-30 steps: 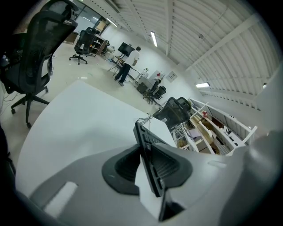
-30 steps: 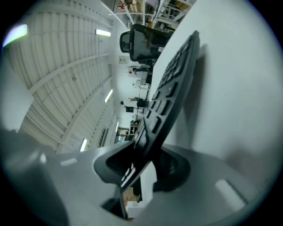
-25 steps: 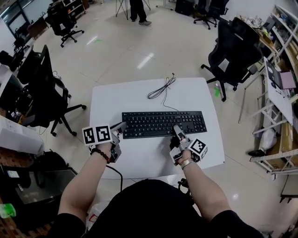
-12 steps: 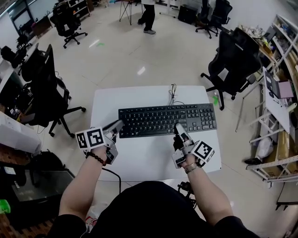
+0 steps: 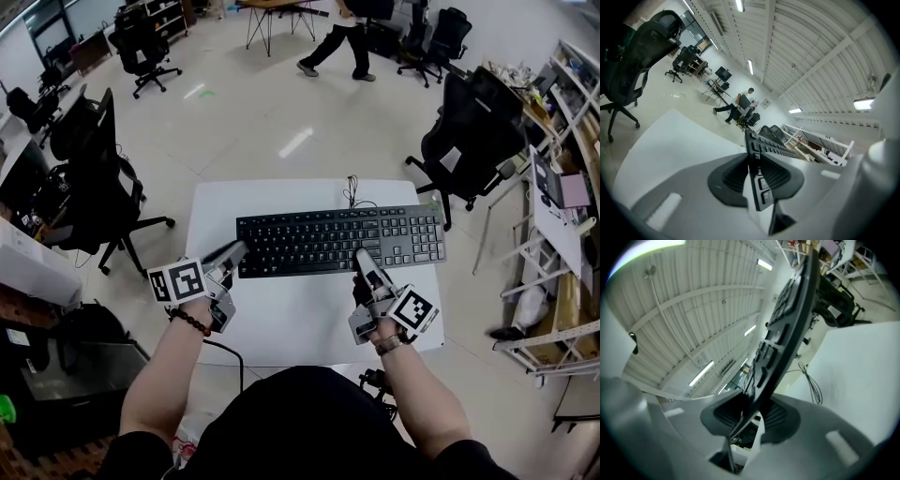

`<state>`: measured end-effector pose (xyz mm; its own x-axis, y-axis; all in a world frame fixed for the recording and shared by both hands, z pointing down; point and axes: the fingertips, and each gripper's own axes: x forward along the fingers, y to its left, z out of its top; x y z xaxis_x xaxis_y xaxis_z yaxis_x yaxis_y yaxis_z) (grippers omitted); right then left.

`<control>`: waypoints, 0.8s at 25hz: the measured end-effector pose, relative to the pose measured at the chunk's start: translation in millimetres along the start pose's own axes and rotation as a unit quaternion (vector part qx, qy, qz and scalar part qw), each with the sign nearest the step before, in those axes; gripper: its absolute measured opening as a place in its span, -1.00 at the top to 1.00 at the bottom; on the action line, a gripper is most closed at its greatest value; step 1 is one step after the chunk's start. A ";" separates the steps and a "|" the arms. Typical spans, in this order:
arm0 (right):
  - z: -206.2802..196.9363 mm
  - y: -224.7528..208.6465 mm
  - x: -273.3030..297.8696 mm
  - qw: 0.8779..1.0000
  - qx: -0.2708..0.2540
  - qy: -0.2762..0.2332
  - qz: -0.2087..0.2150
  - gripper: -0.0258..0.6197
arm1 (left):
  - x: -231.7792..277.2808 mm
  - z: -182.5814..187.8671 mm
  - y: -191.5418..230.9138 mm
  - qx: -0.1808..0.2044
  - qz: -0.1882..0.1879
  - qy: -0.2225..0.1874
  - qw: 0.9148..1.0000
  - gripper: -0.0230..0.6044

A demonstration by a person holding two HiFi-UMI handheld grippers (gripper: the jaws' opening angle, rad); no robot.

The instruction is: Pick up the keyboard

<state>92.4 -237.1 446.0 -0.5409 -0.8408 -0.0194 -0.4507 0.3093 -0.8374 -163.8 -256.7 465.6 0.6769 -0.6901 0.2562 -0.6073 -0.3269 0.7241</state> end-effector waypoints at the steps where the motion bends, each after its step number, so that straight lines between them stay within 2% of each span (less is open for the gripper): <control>1: 0.0 0.3 0.2 1.000 0.000 0.000 0.001 0.58 | 0.0 0.4 -0.1 0.000 0.000 -0.001 1.000 0.65; 20: 0.0 11.2 -1.1 1.000 -0.013 -0.002 0.010 0.58 | -6.9 2.3 -3.3 0.003 -0.005 -0.011 1.000 0.65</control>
<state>87.9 -232.7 436.6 -0.5477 -0.8358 -0.0386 -0.4579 0.3380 -0.8223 -167.4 -252.3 460.0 0.6733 -0.7010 0.2351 -0.6032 -0.3370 0.7229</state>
